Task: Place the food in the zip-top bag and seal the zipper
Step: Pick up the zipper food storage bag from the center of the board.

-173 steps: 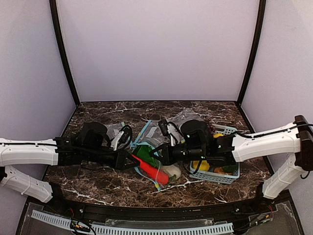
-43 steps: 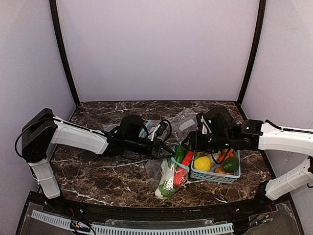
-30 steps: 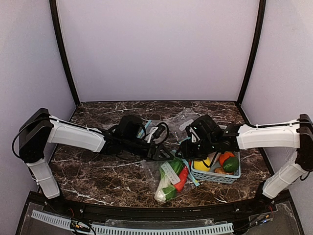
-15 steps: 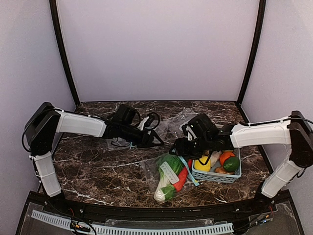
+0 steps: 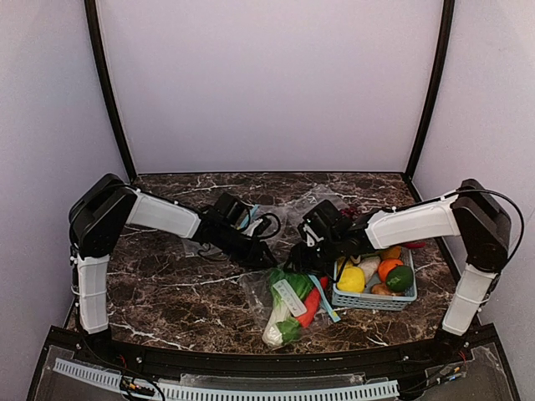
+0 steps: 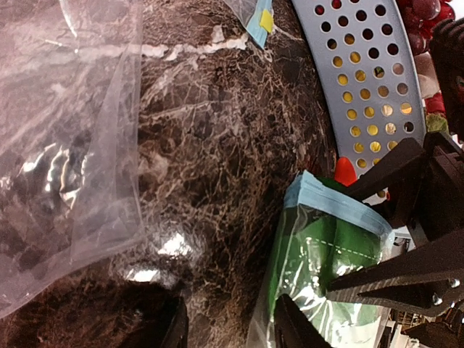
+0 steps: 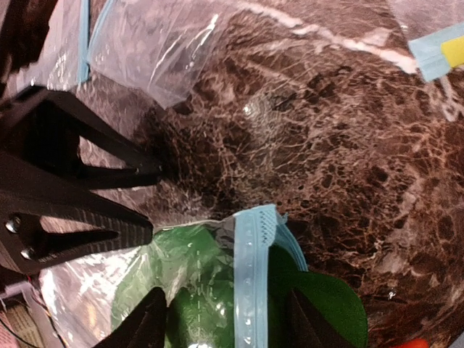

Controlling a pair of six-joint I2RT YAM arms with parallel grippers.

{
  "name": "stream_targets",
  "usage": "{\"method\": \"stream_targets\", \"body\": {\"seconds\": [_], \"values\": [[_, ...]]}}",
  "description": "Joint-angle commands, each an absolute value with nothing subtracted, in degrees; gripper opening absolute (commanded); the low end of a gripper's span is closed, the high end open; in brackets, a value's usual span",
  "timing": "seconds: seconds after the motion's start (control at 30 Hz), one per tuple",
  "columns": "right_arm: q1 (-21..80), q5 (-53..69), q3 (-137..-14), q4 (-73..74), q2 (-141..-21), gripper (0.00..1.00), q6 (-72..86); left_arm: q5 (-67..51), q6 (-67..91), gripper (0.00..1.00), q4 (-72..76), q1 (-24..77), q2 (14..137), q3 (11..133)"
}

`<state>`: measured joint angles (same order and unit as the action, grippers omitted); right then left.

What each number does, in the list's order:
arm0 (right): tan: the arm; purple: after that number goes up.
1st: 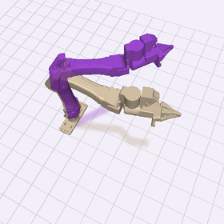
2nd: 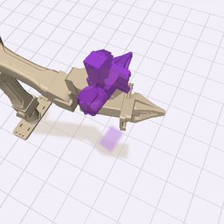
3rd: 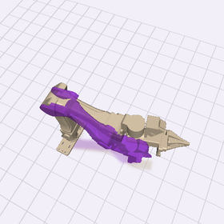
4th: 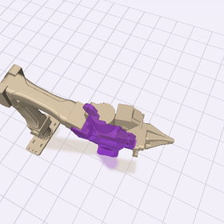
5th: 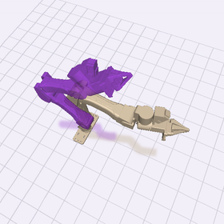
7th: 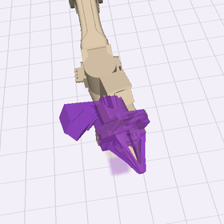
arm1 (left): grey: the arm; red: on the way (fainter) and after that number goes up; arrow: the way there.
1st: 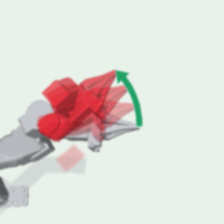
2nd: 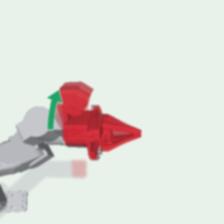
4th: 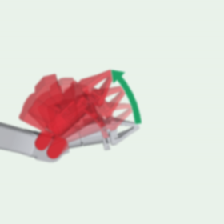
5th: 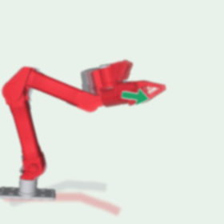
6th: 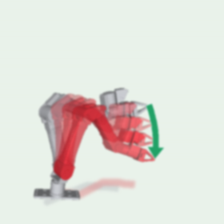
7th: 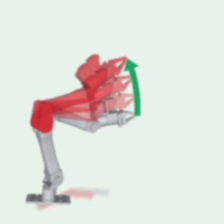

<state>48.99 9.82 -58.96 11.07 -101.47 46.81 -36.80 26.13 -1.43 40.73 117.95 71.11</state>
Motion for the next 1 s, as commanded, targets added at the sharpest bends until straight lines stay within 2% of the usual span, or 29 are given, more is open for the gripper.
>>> {"method": "stream_targets", "body": {"seconds": [0.0, 0.17, 0.27, 0.47, 0.63, 0.7, 0.83, 0.97], "values": [[49.1, 13.5, -61.0, 11.9, -103.4, 0.40, 43.4, -38.4, 26.6, 0.38, -1.0, 40.7, 117.2, 68.6], [49.3, 16.7, -60.0, 6.9, -102.4, 0.11, 41.2, -37.8, 28.5, 0.37, 2.2, 40.7, 112.9, 64.5], [49.3, 18.6, -58.0, 3.0, -100.2, 0.00, 39.4, -36.8, 29.1, 0.43, 2.2, 40.5, 109.5, 62.4], [50.0, 23.4, -54.3, -5.4, -93.5, 0.00, 28.9, -36.1, 30.4, 0.55, 1.7, 39.7, 98.9, 58.4], [50.7, 26.0, -55.6, -3.0, -88.4, 0.00, 19.3, -39.2, 30.3, 0.75, 1.8, 39.5, 92.6, 57.5], [50.8, 27.2, -56.0, -2.1, -87.0, 0.00, 16.8, -40.7, 30.6, 0.79, 1.9, 39.5, 90.9, 57.7], [52.1, 28.4, -55.8, -1.4, -84.9, 0.00, 13.0, -42.1, 31.7, 0.82, 2.7, 39.5, 88.5, 58.3], [53.6, 27.8, -55.1, -1.5, -84.5, 0.00, 11.3, -43.2, 33.6, 0.79, 4.2, 39.4, 88.6, 58.4]]}}
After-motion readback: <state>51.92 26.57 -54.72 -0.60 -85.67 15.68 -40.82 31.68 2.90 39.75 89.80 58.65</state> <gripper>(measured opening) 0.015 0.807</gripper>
